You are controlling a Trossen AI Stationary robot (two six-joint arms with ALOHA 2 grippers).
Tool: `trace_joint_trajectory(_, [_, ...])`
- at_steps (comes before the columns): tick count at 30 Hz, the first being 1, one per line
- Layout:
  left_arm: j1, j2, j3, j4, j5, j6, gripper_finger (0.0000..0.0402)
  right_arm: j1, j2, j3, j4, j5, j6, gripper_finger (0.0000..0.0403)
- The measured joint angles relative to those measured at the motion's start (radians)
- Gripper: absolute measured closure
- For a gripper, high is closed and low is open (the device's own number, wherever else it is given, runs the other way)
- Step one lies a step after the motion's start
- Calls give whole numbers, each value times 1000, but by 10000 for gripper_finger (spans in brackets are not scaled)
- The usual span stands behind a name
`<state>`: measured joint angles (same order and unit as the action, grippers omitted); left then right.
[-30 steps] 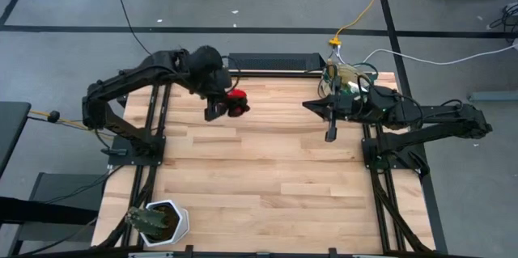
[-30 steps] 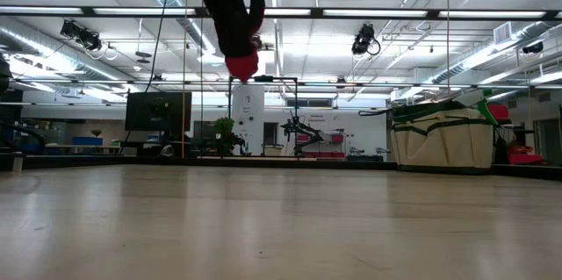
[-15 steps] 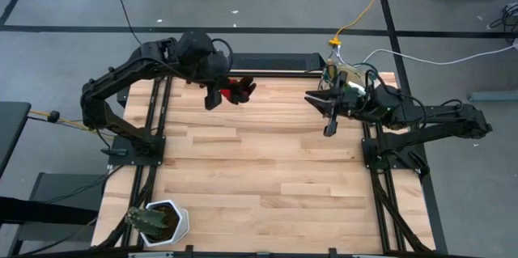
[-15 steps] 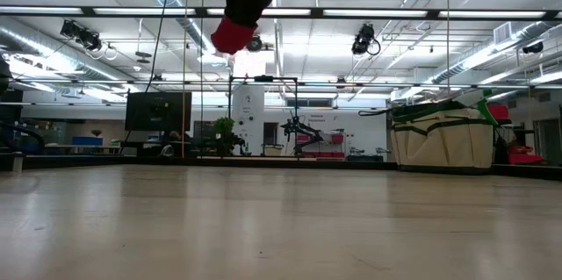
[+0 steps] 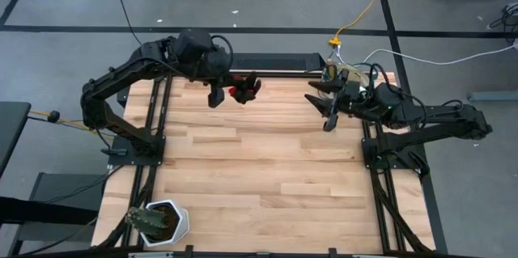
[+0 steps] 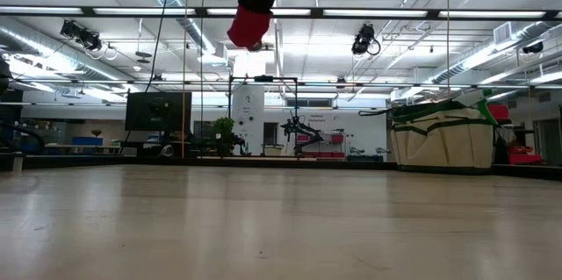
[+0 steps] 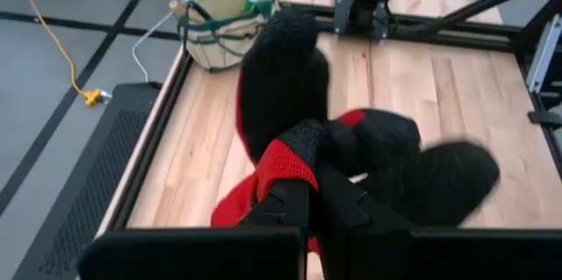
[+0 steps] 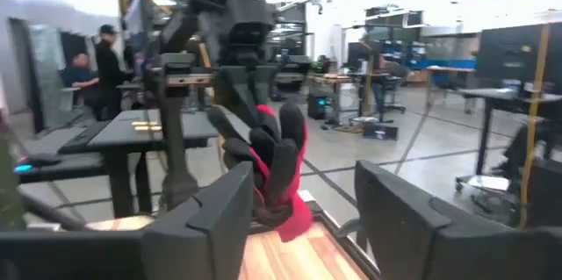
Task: Pick & Place Garden tools in Gardening bag
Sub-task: Put the red gloves scissors into the gardening bag
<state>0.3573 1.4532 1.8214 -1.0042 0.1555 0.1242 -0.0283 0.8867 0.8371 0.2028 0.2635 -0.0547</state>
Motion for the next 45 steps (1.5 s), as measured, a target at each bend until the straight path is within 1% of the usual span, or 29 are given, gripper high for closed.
trace_joint_trajectory(2, [0, 0, 0, 14, 0, 0, 396, -4, 0, 0, 3, 18, 14, 191])
trace_joint_trajectory(8, [0, 0, 0, 54, 0, -3, 396, -18, 0, 0, 50, 17, 17, 146])
trace_joint_trajectory(14, [0, 1, 0, 104, -1, -8, 396, -40, 0, 0, 87, 17, 17, 121])
trace_joint_trajectory(24, [0, 1, -1, 181, -1, -9, 396, -64, 0, 0, 154, 17, 17, 119])
trace_joint_trajectory(32, [0, 1, -1, 251, -1, -9, 396, -76, 8, 0, 161, 17, 16, 119])
trace_joint_trajectory(42, [-2, 7, -1, 320, 0, -12, 396, -76, 58, 0, 182, 6, 17, 119])
trace_joint_trajectory(45, [-2, 22, -2, 340, 26, -33, 396, -76, 77, 0, 197, -7, 16, 119])
